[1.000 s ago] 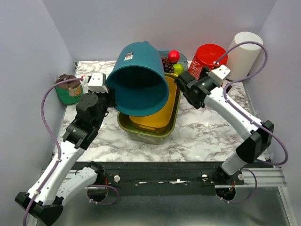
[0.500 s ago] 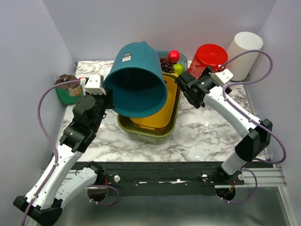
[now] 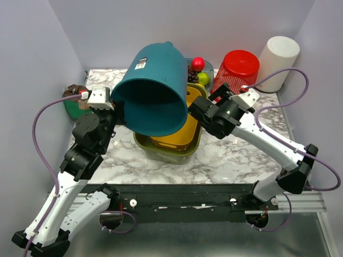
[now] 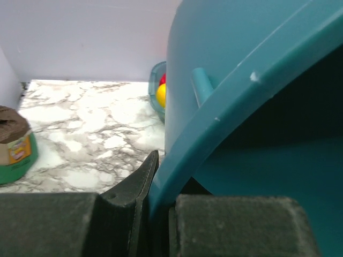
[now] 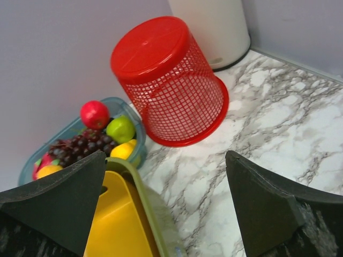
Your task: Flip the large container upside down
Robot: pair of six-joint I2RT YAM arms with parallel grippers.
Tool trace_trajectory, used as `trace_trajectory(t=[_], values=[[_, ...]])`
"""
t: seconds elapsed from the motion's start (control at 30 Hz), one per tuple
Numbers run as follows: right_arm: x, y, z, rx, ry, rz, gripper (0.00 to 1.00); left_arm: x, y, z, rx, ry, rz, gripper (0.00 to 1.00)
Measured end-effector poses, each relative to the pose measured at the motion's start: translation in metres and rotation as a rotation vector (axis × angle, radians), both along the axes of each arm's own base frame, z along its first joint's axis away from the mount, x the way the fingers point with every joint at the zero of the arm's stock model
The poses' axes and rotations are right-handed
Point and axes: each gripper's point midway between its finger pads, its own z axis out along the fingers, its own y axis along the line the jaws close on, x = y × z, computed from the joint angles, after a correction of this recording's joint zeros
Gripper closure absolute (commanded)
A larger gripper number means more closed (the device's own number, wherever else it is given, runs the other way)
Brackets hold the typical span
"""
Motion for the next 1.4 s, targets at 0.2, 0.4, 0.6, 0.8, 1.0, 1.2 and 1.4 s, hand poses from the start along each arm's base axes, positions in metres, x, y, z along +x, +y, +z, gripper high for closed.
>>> trace_trajectory(t=[0.2,0.4,0.6,0.8,1.0,1.2,1.4], values=[[-0.017,0.009,0.016,0.05,-0.036,0.066,0.0,-0.008,-0.005,0.014,-0.022,-0.032,-0.039,1.0],[-0.021,0.015,0.013,0.047,-0.033,0.09,0.0,-0.009,-0.004,0.017,-0.015,-0.036,-0.04,1.0],[-0.04,0.013,0.007,0.045,-0.029,0.147,0.0,-0.013,-0.006,0.015,-0.001,-0.027,-0.055,1.0],[-0.079,0.038,0.02,0.074,-0.042,0.335,0.0,0.0,0.031,0.003,0.056,0.018,0.152,1.0],[-0.127,0.091,0.018,0.05,-0.022,0.588,0.0,0.0,0.033,-0.007,0.09,0.053,0.161,1.0],[-0.172,0.14,0.02,0.058,-0.019,0.768,0.0,0.0,0.033,-0.007,0.09,0.054,0.159,1.0],[-0.213,0.179,0.006,0.046,-0.009,0.892,0.0,0.003,0.03,-0.01,0.096,0.064,0.151,1.0]])
